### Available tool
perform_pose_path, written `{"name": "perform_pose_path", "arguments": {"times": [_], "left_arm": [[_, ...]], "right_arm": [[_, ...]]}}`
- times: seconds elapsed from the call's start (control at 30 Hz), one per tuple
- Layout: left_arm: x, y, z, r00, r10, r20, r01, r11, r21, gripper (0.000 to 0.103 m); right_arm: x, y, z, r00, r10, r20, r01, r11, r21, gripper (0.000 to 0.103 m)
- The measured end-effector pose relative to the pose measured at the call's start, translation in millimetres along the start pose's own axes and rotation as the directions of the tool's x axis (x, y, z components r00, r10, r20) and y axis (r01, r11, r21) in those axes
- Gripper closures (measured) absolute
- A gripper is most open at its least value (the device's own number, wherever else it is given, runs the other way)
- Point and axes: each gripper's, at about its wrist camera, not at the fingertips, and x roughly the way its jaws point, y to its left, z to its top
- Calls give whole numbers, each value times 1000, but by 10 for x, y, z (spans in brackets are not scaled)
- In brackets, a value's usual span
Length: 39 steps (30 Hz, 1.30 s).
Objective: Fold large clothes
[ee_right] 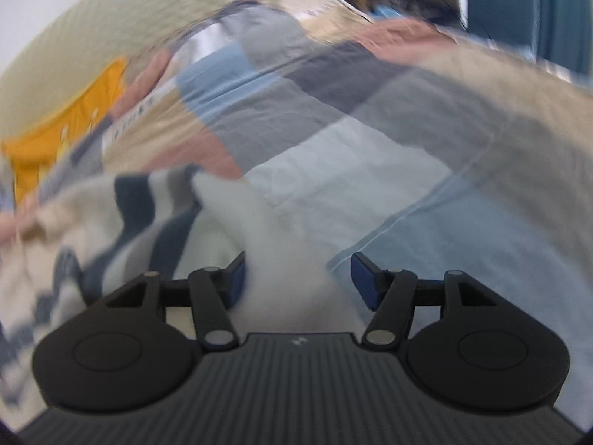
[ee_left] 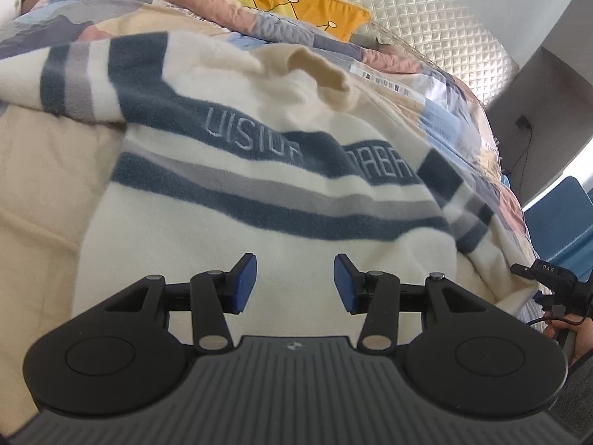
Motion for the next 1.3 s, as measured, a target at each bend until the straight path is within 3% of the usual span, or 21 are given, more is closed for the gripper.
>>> {"name": "perform_pose_path", "arguments": {"times": [0.07, 0.2, 0.4, 0.5, 0.6, 0.8, 1.03, 1.2, 1.3], "left_arm": [[-8, 19, -15, 1000, -19, -8, 19, 1000, -4, 51], [-43, 32, -35, 1000, -29, -3, 29, 1000, -7, 51], [-8, -40, -151, 999, -2, -48, 6, 997, 82, 51], [40, -65, -185, 998, 27, -61, -20, 993, 116, 51], [47, -50, -207, 997, 36, -69, -28, 993, 119, 51], [46, -88, -198, 998, 26, -59, -19, 992, 121, 51], [123, -49, -135, 998, 50, -42, -47, 996, 81, 51], [81, 48, 9, 993, 116, 12, -116, 992, 41, 51], [-38, 136, 169, 982, 167, 87, -167, 986, 1, 51]], "right_arm": [[-67, 89, -48, 1000, 1, -17, -2, 998, -58, 42], [-145, 336, -139, 995, -94, -29, 85, 971, -222, 42], [-41, 472, -354, 975, -172, -138, 110, 921, -373, 42], [-17, 396, -341, 966, -198, -165, 131, 928, -348, 47], [-82, 339, -306, 969, -196, -150, 133, 926, -353, 64], [-208, 70, 30, 970, -223, -101, 168, 907, -386, 66], [-80, -458, 521, 930, -365, -34, 318, 851, -417, 67], [208, -773, 485, 927, -362, -101, 307, 883, -355, 67], [223, -682, 412, 912, -409, -31, 375, 861, -345, 67]]}}
